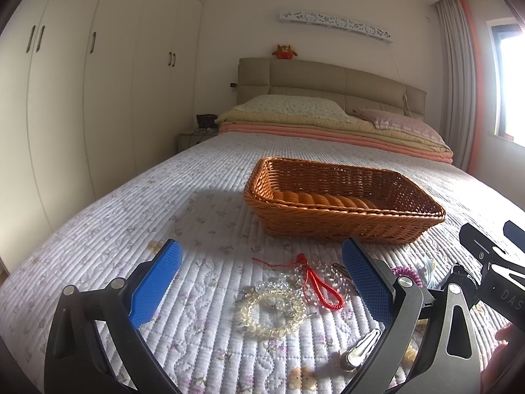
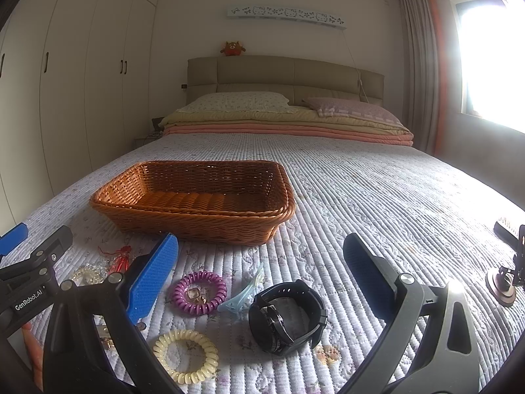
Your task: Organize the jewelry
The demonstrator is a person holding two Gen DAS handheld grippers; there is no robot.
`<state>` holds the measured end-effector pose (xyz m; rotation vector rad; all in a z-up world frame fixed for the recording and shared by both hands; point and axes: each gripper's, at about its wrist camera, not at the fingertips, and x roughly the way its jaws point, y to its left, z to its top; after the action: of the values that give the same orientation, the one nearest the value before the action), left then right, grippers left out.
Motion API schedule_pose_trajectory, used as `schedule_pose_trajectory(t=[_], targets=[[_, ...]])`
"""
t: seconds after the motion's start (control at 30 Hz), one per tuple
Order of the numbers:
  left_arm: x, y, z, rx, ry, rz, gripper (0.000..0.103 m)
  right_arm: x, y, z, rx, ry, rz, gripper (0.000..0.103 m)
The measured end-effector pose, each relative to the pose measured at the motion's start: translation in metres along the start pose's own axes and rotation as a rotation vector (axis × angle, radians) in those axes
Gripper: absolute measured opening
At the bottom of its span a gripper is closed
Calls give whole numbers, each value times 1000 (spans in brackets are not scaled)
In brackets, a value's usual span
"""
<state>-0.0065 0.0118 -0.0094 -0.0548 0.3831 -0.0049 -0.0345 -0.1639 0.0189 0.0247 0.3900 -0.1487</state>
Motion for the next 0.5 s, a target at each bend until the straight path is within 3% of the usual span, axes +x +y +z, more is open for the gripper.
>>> schedule_pose_trajectory(t=[0.5], targets=[[0,0,0,1,0,0,95,0,0,0,-2,0,-1,96]])
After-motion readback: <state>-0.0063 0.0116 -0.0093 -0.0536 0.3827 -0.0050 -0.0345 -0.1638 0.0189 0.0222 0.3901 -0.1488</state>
